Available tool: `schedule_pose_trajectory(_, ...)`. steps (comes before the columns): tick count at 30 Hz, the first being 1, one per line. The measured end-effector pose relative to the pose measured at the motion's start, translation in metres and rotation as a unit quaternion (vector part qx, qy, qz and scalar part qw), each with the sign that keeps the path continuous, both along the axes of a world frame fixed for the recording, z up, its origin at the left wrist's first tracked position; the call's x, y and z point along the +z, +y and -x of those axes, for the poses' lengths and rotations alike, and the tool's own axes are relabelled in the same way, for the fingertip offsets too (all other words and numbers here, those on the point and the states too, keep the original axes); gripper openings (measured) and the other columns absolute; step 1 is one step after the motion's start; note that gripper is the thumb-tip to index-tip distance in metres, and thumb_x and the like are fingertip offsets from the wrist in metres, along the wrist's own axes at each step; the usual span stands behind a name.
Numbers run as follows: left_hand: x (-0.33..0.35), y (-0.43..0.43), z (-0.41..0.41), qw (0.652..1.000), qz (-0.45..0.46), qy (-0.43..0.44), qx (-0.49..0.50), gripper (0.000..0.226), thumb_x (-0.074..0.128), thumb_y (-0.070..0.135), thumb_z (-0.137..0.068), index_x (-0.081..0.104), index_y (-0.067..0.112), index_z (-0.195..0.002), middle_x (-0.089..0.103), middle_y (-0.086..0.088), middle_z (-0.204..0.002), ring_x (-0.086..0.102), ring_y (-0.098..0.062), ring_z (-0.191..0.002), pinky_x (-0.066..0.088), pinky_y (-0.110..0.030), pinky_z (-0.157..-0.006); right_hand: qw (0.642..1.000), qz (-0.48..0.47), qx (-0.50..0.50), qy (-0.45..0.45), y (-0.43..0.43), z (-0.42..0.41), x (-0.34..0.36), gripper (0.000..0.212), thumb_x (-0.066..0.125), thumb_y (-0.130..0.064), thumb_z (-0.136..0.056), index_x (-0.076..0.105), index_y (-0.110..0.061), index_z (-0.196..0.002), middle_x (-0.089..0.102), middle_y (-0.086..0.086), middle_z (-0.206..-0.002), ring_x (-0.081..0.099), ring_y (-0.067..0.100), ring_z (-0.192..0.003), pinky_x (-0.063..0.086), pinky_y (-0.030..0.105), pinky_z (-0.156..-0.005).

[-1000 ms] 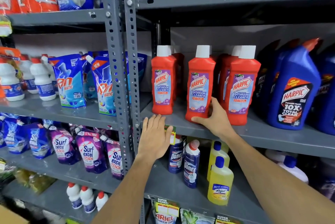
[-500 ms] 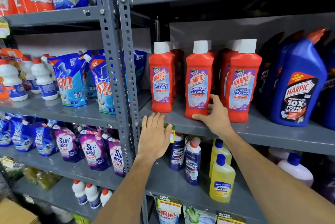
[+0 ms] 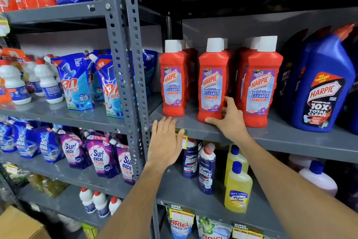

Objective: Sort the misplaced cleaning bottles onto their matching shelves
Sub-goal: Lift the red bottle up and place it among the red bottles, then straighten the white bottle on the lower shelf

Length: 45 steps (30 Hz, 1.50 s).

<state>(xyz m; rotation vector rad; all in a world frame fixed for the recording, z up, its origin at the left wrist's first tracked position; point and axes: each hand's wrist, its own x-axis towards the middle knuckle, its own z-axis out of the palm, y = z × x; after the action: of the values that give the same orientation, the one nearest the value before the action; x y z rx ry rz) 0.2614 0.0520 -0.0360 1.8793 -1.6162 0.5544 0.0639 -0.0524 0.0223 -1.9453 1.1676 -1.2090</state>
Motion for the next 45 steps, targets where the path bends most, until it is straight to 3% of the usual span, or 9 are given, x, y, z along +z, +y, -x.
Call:
schedule_pose_trajectory(15,-0.002,-0.001,-0.003,1.0,0.003,0.005,-0.008,0.055,0.026,0.045,-0.1,0.042,0.01,-0.14,0.047,-0.008,-0.145,0.032,-0.023,-0.14,0.011,-0.046,-0.121,1.0,0.018,-0.001,0.009,0.004,0.0,0.0,0.092,0.091,-0.034,-0.071,0.037,-0.023,-0.144,0.061,0.007,-0.137,0.057,0.026,-0.128,0.051,0.05,-0.106)
schedule_pose_trajectory(20,-0.001,-0.001,-0.004,1.0,0.001,0.007,-0.014,0.058,0.024,0.046,-0.1,0.04,0.01,-0.141,0.045,-0.009,-0.146,0.029,-0.024,-0.141,0.008,-0.045,-0.122,0.996,0.083,-0.012,-0.038,0.017,-0.001,-0.002,0.089,0.089,-0.03,-0.074,0.035,-0.024,-0.144,0.057,0.001,-0.142,0.058,0.018,-0.129,0.052,0.046,-0.106)
schedule_pose_trajectory(24,-0.007,0.016,-0.001,1.0,0.025,-0.001,-0.005,0.066,0.025,0.049,-0.101,0.017,0.009,-0.153,0.011,-0.011,-0.163,0.001,-0.023,-0.151,0.002,-0.044,-0.122,0.979,0.171,-0.039,-0.099,0.044,0.0,-0.01,0.07,0.079,-0.025,-0.083,0.04,-0.02,-0.141,0.045,-0.011,-0.134,0.047,-0.004,-0.122,0.043,0.025,-0.108)
schedule_pose_trajectory(26,-0.027,0.032,0.006,0.998,0.052,0.017,0.013,0.07,0.032,0.048,-0.101,0.01,0.007,-0.154,0.001,-0.012,-0.164,-0.004,-0.024,-0.151,0.005,-0.046,-0.122,0.961,0.234,-0.068,-0.129,0.065,0.0,-0.021,0.059,0.08,-0.019,-0.083,0.048,-0.013,-0.132,0.044,-0.009,-0.127,0.048,0.004,-0.12,0.041,0.022,-0.104)
schedule_pose_trajectory(29,-0.078,0.045,0.017,0.998,0.027,0.051,0.008,0.072,0.038,0.045,-0.1,0.01,0.006,-0.154,0.004,-0.011,-0.164,-0.001,-0.024,-0.151,0.014,-0.048,-0.121,0.947,0.275,-0.079,-0.144,0.096,-0.01,-0.056,0.047,0.081,-0.014,-0.08,0.052,-0.01,-0.117,0.042,-0.01,-0.116,0.053,0.024,-0.11,0.046,0.035,-0.098)
schedule_pose_trajectory(35,-0.173,0.05,0.015,0.991,-0.113,0.071,0.003,0.071,0.032,0.048,-0.102,0.005,0.009,-0.154,0.005,-0.008,-0.164,-0.002,-0.02,-0.151,0.009,-0.042,-0.122,0.984,0.127,-0.052,-0.116,0.106,-0.023,-0.154,0.054,0.081,-0.013,-0.078,0.053,-0.007,-0.124,0.051,0.008,-0.123,0.053,0.021,-0.118,0.048,0.041,-0.101)
schedule_pose_trajectory(39,-0.238,0.044,-0.006,0.966,-0.24,0.089,-0.031,0.074,0.02,0.056,-0.1,0.003,0.01,-0.155,0.005,-0.01,-0.164,-0.001,-0.021,-0.151,0.001,-0.04,-0.122,0.987,0.021,-0.057,-0.151,0.093,-0.026,-0.209,0.076,0.079,-0.025,-0.079,0.039,-0.027,-0.144,0.046,-0.012,-0.138,0.046,0.007,-0.133,0.041,0.027,-0.11)
schedule_pose_trajectory(42,-0.272,0.036,-0.017,0.949,-0.301,0.079,-0.055,0.078,0.015,0.057,-0.096,0.008,0.007,-0.154,0.008,-0.011,-0.163,0.001,-0.023,-0.151,-0.001,-0.039,-0.121,0.984,-0.061,-0.085,-0.146,0.072,-0.034,-0.245,0.095,0.079,-0.039,-0.077,0.029,-0.02,-0.155,0.042,-0.006,-0.151,0.042,0.01,-0.142,0.038,0.038,-0.117)
schedule_pose_trajectory(45,-0.288,0.023,-0.024,0.935,-0.341,0.087,-0.05,0.079,0.015,0.057,-0.094,0.006,0.006,-0.154,0.004,-0.01,-0.164,-0.003,-0.022,-0.151,-0.001,-0.04,-0.121,0.978,-0.128,-0.087,-0.142,0.049,-0.045,-0.262,0.1,0.084,-0.04,-0.074,0.029,-0.018,-0.154,0.049,0.003,-0.152,0.052,0.019,-0.137,0.044,0.046,-0.113)
